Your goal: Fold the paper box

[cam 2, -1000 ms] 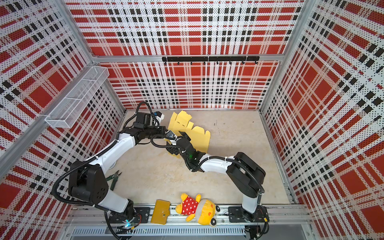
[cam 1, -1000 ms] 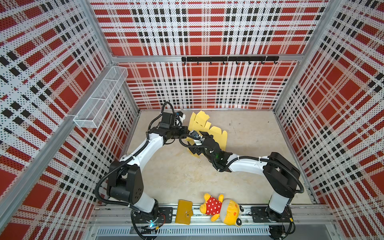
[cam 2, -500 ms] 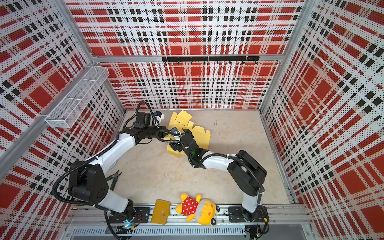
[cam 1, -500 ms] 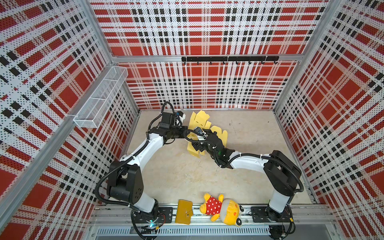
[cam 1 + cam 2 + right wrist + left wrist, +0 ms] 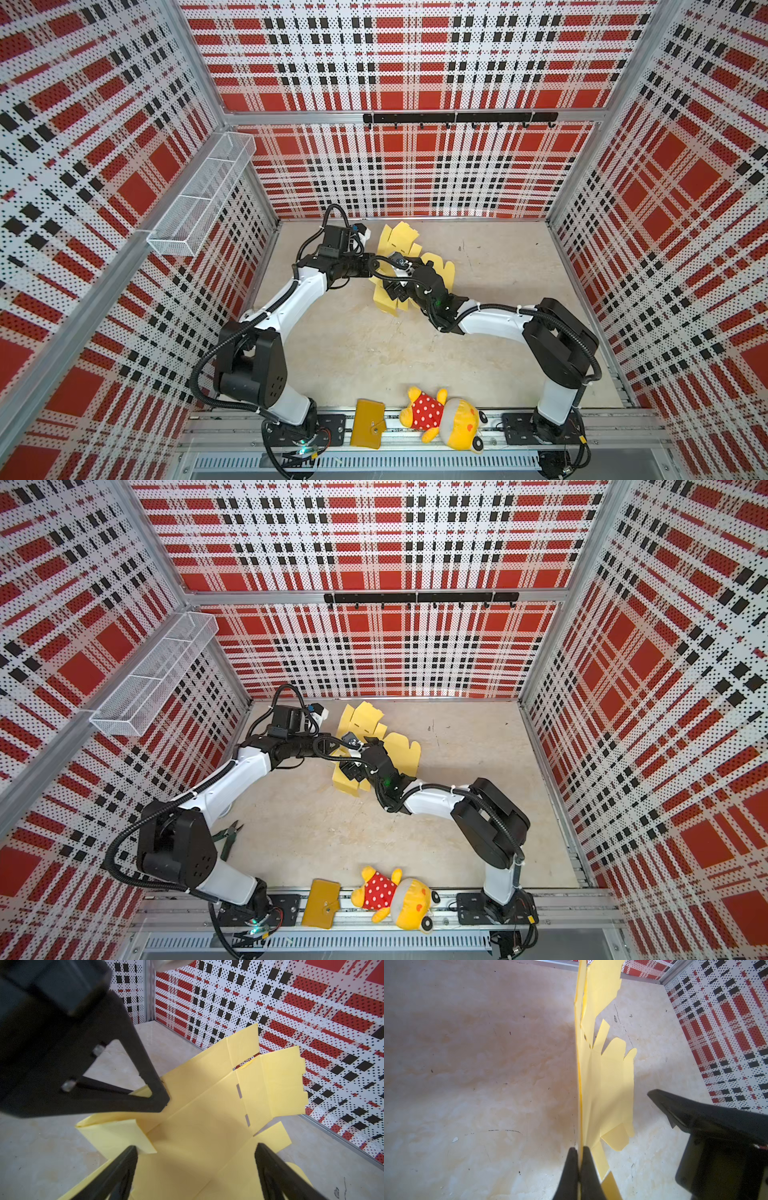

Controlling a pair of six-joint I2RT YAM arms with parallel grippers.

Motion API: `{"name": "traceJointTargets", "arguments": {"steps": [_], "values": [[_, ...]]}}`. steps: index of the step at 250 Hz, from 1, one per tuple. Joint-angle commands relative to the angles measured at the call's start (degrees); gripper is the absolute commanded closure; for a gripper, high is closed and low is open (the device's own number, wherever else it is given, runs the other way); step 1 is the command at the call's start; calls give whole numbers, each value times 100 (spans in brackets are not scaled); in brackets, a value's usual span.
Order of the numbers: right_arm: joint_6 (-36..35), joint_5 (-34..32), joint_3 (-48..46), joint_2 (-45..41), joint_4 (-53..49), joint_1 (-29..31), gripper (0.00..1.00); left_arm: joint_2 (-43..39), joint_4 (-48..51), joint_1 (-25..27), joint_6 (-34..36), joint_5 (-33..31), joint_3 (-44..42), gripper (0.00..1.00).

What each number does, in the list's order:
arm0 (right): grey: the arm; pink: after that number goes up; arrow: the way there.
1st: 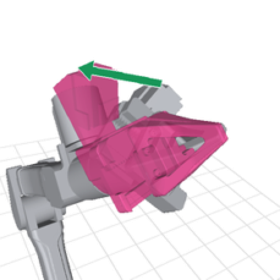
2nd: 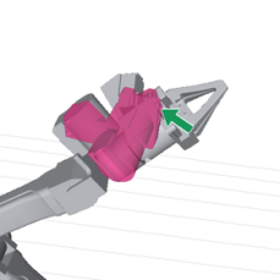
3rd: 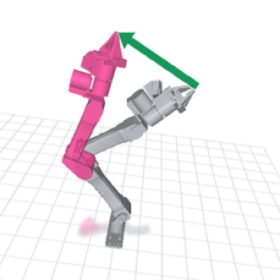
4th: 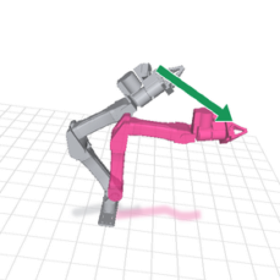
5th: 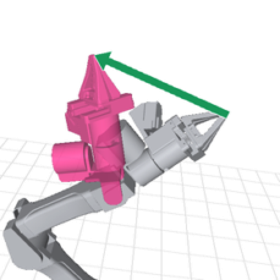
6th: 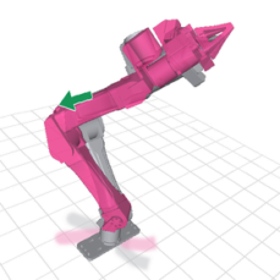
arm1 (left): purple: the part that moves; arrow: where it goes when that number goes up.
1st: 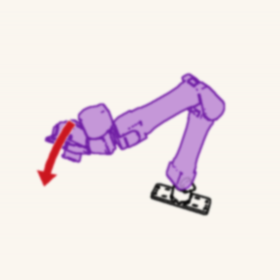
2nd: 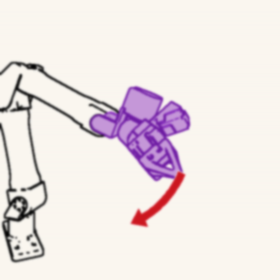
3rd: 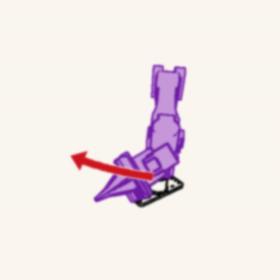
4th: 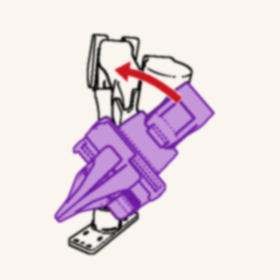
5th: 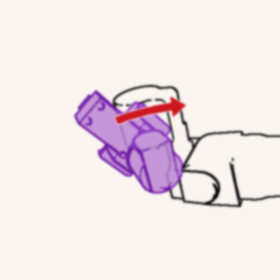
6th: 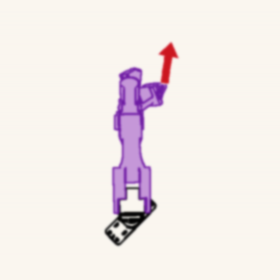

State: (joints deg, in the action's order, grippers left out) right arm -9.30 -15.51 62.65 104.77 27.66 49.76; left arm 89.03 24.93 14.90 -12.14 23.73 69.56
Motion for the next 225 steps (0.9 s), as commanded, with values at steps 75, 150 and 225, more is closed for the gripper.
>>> {"name": "traceJointTargets", "arguments": {"steps": [75,150,225], "values": [[157,50,-42,-49,257,-20,10,-134,-10,34,64,13,-21,100],[64,3,-43,-150,147,-27,11,-85,-25,41,37,56,-30,100],[-186,-66,223,122,93,-37,10,-104,-30,8,-8,63,-39,100]]}}
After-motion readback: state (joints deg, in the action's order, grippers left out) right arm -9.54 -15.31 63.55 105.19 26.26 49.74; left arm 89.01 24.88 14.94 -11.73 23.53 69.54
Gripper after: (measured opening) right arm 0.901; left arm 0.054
